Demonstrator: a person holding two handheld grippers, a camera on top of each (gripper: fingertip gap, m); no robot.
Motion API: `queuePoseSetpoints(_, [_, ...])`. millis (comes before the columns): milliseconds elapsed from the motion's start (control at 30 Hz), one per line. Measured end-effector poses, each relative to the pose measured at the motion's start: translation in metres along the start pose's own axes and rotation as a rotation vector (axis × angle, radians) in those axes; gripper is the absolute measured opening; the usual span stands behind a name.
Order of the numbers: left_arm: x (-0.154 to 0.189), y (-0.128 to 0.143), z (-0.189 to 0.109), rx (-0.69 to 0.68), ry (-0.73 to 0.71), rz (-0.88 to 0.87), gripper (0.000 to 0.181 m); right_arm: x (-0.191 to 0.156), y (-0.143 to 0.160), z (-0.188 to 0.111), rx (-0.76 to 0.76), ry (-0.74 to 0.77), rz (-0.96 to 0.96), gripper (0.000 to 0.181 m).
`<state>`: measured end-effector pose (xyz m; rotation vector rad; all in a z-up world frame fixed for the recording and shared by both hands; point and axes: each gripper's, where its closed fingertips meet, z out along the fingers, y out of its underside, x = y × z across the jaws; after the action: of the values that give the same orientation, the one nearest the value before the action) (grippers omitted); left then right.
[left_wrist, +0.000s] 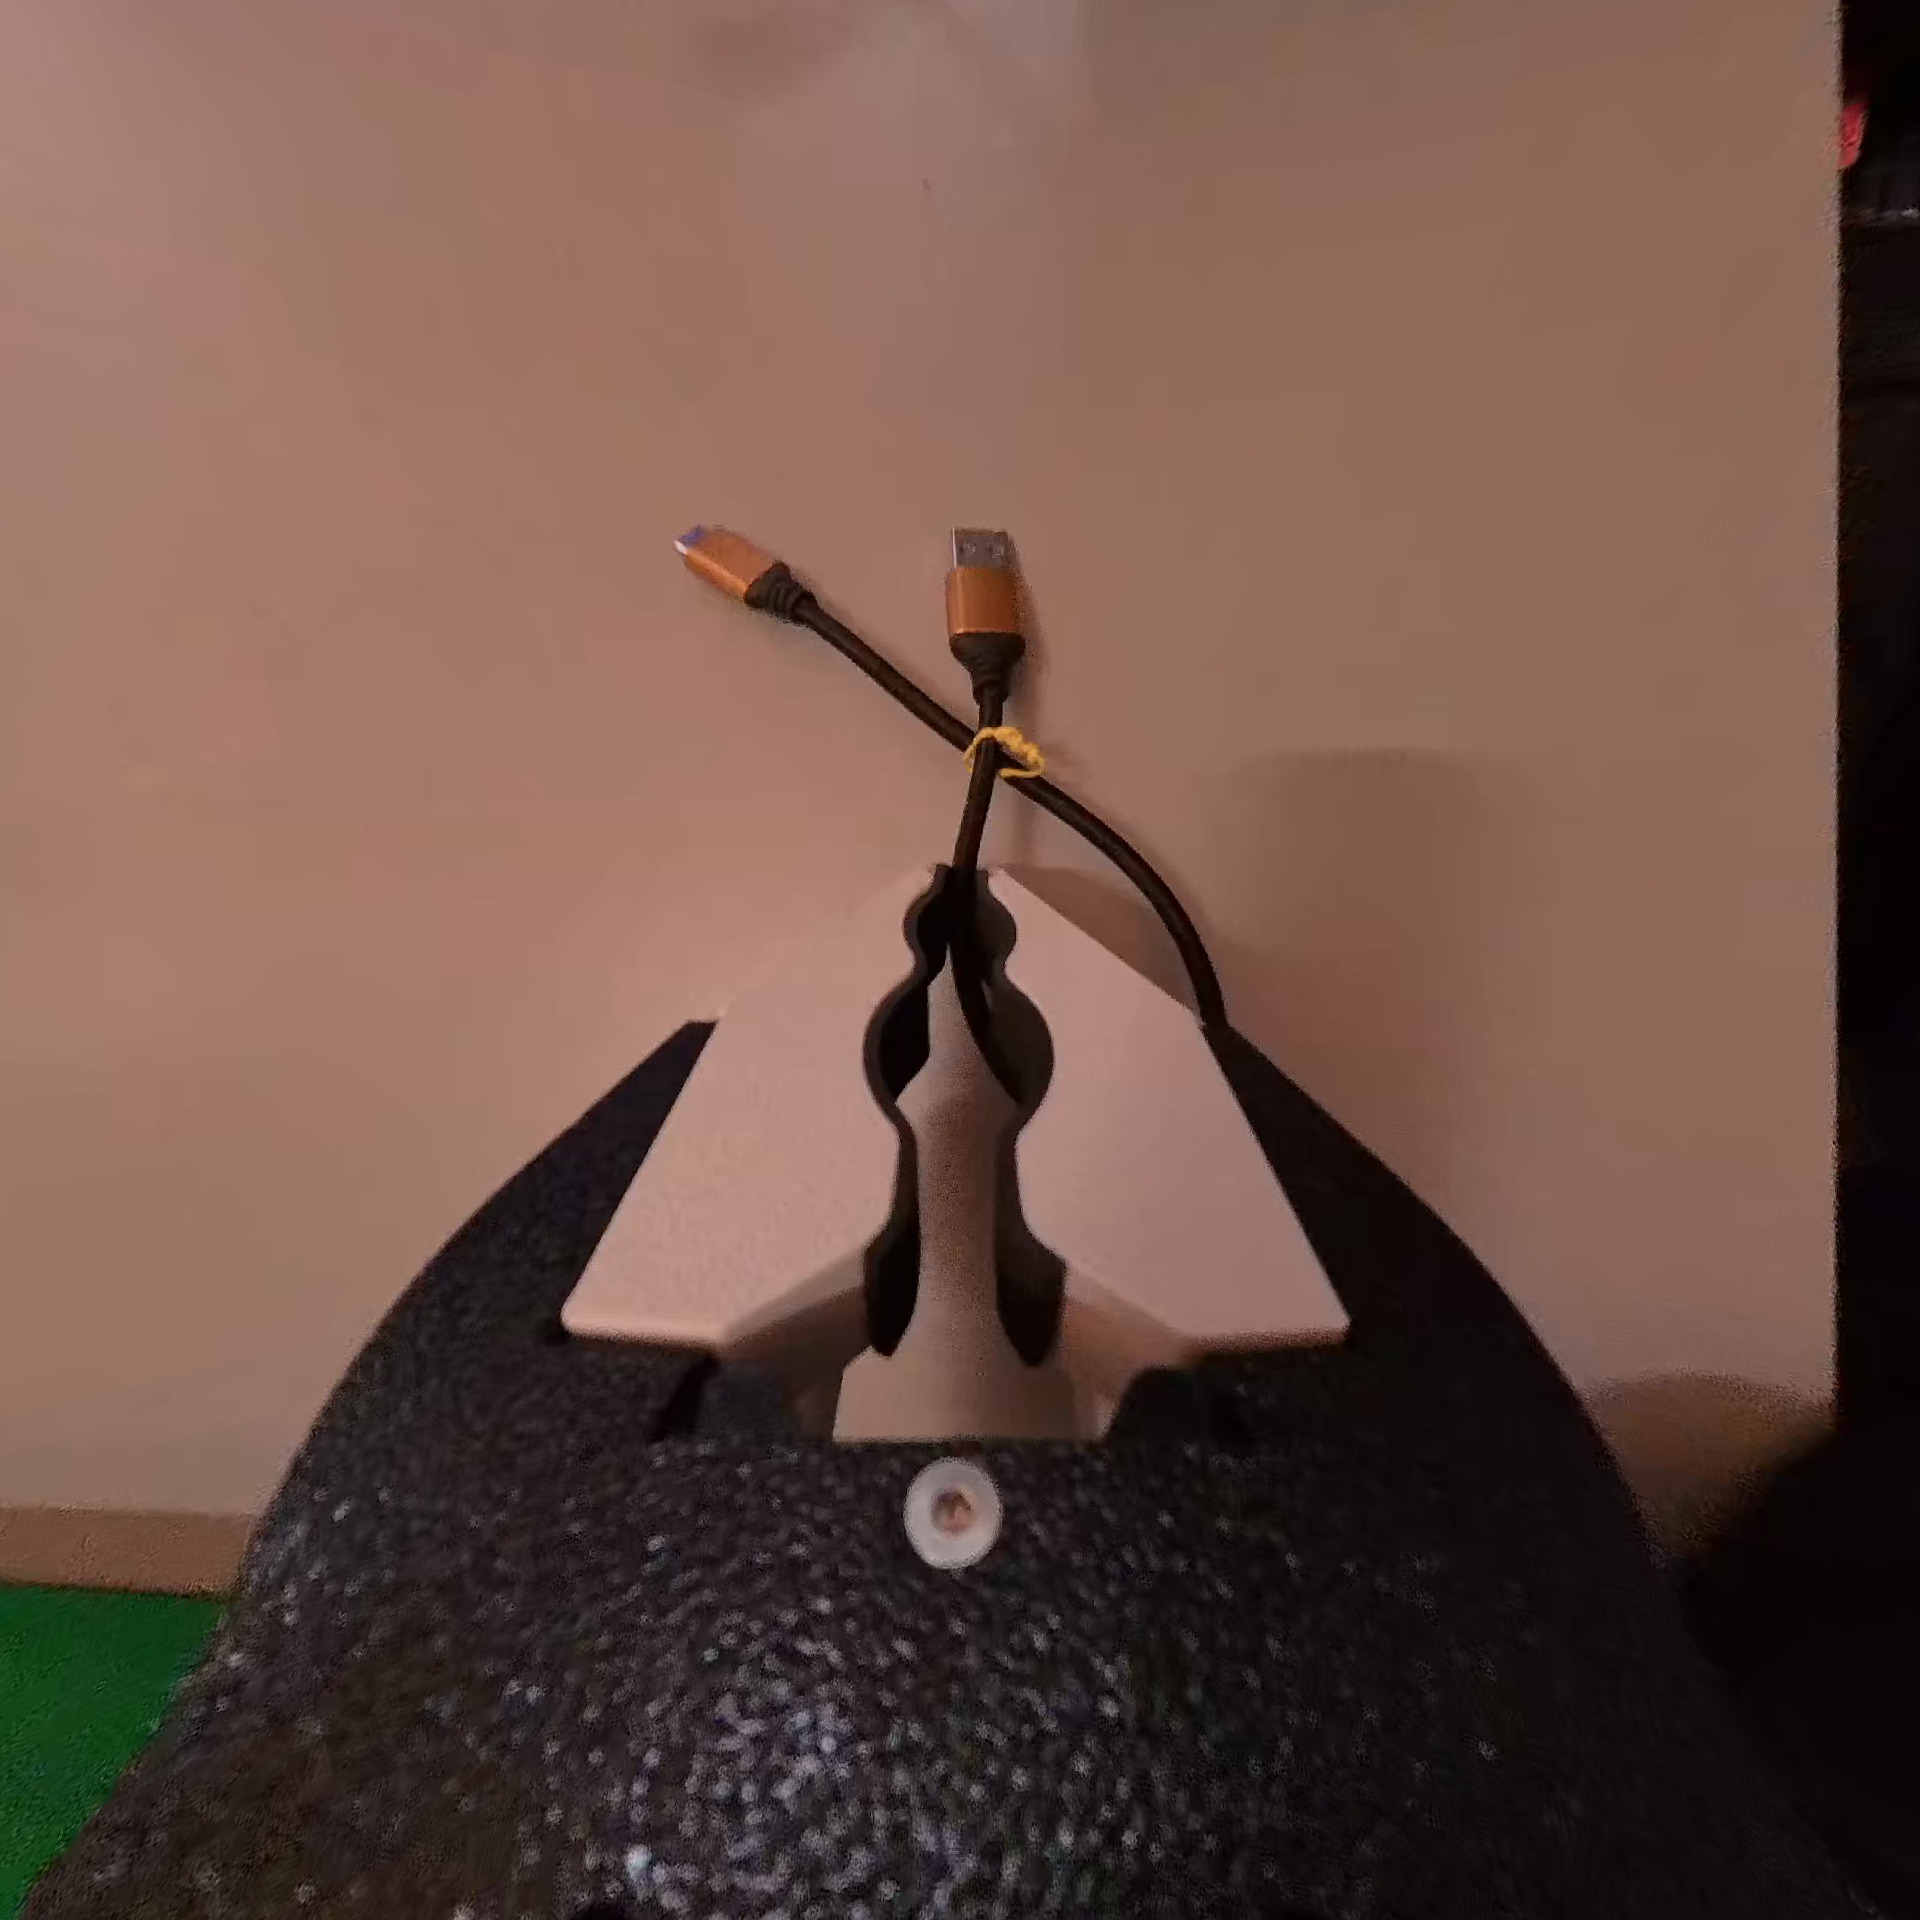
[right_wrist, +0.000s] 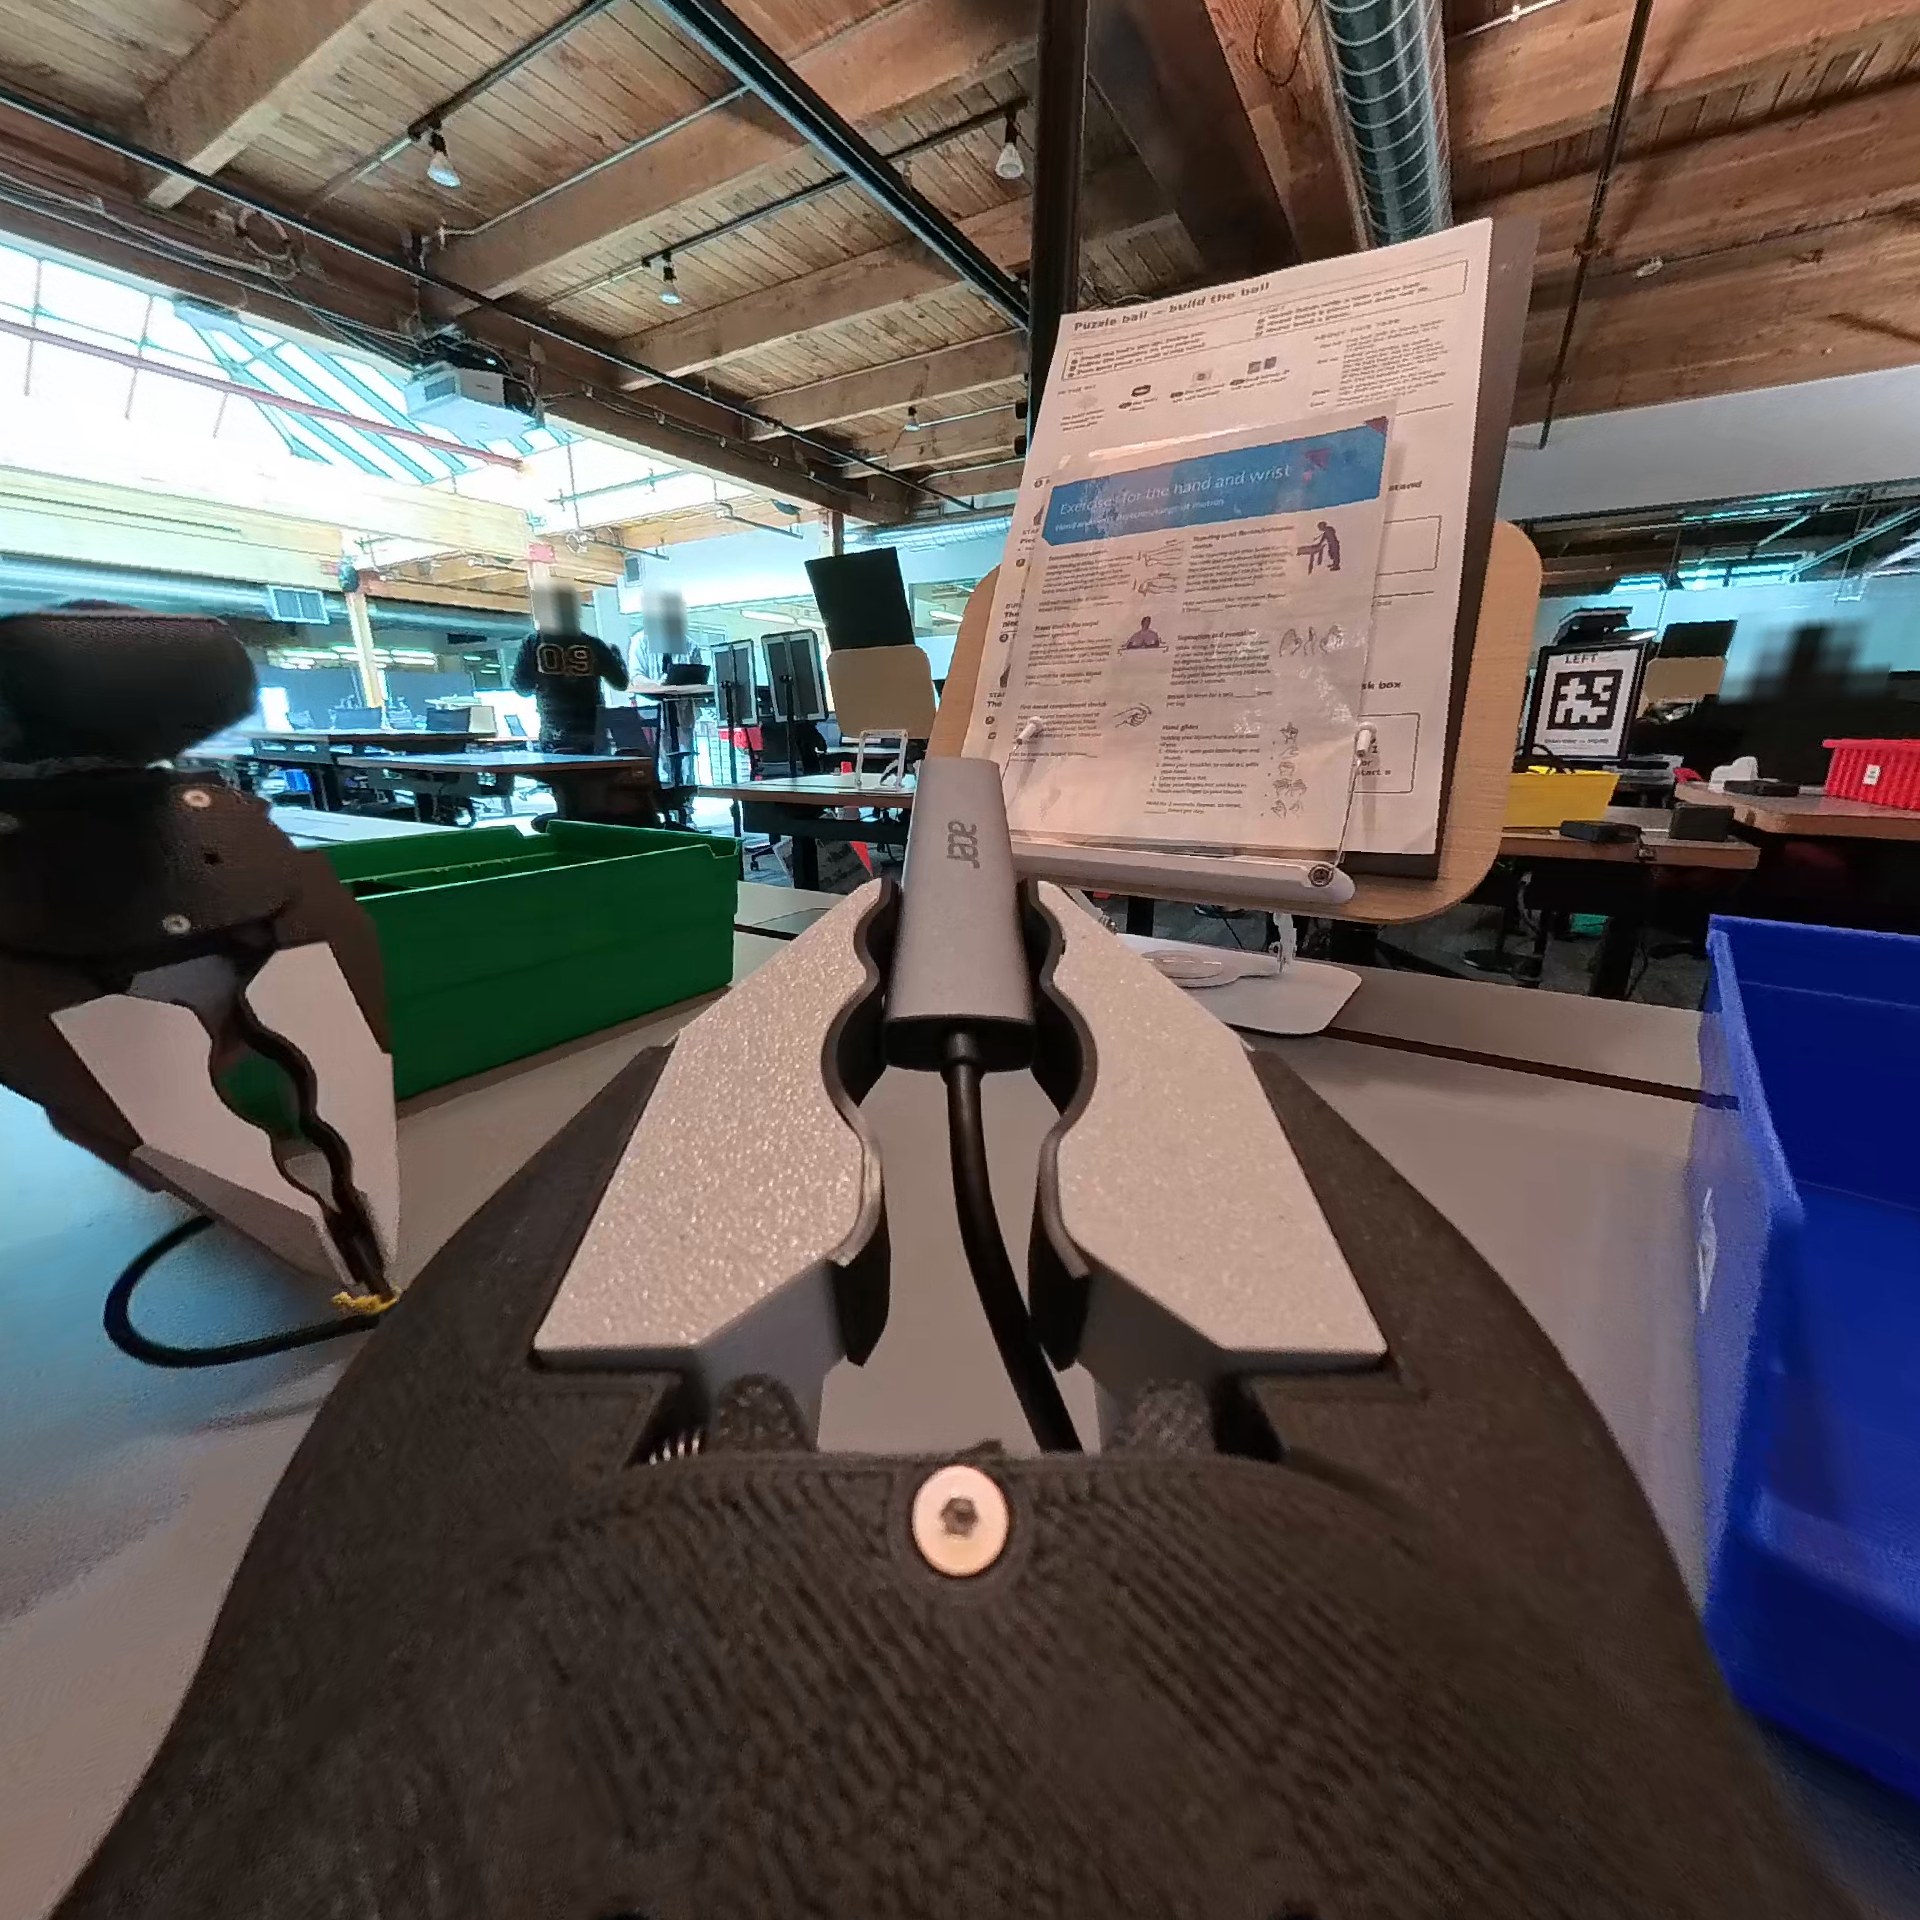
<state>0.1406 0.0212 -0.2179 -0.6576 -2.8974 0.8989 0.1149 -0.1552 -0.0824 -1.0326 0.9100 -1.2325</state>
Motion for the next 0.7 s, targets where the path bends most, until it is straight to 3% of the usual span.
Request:
queuePoseSetpoints(133, [-0.001, 0.023, 0.005, -0.162, -0.012, -0.161, 0.046, -0.002, 0.0, 0.0, -0.003, -0.005, -0.014, 0.022])
queuePoseSetpoints(200, [-0.009, 0.015, 0.004, -0.158, -0.077, -0.203, 0.054, -0.002, 0.0, 0.0, -0.001, -0.006, -0.016, 0.022])
queuePoseSetpoints(267, [-0.022, -0.008, 0.01, -0.09, -0.151, -0.277, 0.046, -0.002, -0.001, 0.0, 0.003, -0.006, -0.014, 0.022])
queuePoseSetpoints(367, [-0.029, -0.035, 0.031, -0.017, -0.152, -0.473, 0.034, -0.002, -0.001, -0.001, 0.001, -0.006, -0.012, 0.022])
queuePoseSetpoints(567, [-0.04, -0.033, 0.045, -0.07, -0.269, -0.532, 0.014, -0.003, -0.002, -0.001, 0.004, -0.008, -0.016, 0.022])
queuePoseSetpoints(700, [-0.038, -0.039, 0.051, -0.051, -0.254, -0.528, 0.005, -0.005, 0.002, 0.0, -0.018, -0.015, -0.027, 0.022])
